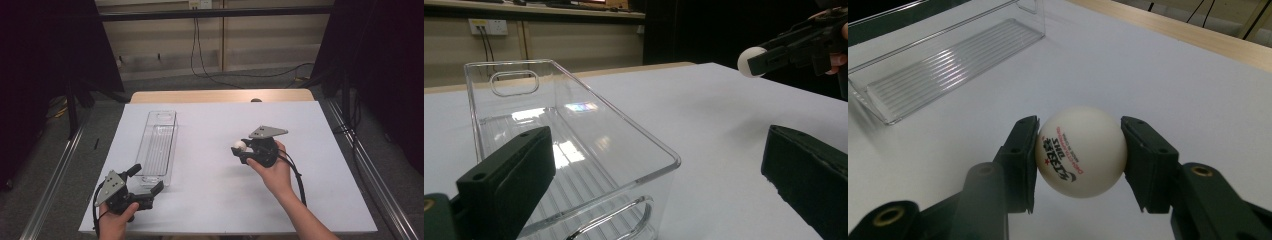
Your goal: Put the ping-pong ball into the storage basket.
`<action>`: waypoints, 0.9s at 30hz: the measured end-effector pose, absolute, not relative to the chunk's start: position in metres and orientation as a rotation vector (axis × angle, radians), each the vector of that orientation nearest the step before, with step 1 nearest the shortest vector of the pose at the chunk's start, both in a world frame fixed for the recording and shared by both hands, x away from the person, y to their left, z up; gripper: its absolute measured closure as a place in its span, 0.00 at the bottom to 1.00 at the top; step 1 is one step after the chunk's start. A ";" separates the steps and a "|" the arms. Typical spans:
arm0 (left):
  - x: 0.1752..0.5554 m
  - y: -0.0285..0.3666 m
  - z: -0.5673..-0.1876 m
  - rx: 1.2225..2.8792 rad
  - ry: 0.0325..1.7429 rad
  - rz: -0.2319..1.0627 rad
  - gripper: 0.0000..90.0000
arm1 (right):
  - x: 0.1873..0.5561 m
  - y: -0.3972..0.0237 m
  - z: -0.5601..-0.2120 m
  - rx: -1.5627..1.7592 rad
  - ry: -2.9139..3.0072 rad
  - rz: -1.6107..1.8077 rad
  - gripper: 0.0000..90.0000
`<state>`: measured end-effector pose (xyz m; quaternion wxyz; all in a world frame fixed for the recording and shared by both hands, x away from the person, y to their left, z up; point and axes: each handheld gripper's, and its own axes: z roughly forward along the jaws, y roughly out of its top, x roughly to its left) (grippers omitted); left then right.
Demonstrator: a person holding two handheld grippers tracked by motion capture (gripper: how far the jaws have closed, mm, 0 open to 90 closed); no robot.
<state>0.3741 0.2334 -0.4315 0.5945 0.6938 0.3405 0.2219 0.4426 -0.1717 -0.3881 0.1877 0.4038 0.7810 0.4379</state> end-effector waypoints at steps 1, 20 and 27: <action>0.374 0.234 -0.431 1.614 0.790 0.517 0.01 | 0.443 -0.171 -0.388 1.138 2.196 1.234 0.57; 0.374 0.233 -0.431 1.610 0.785 0.512 0.01 | 0.446 -0.164 -0.389 1.127 2.207 1.236 0.57; 0.374 0.233 -0.431 1.610 0.786 0.514 0.01 | 0.447 -0.161 -0.388 1.121 2.209 1.239 0.57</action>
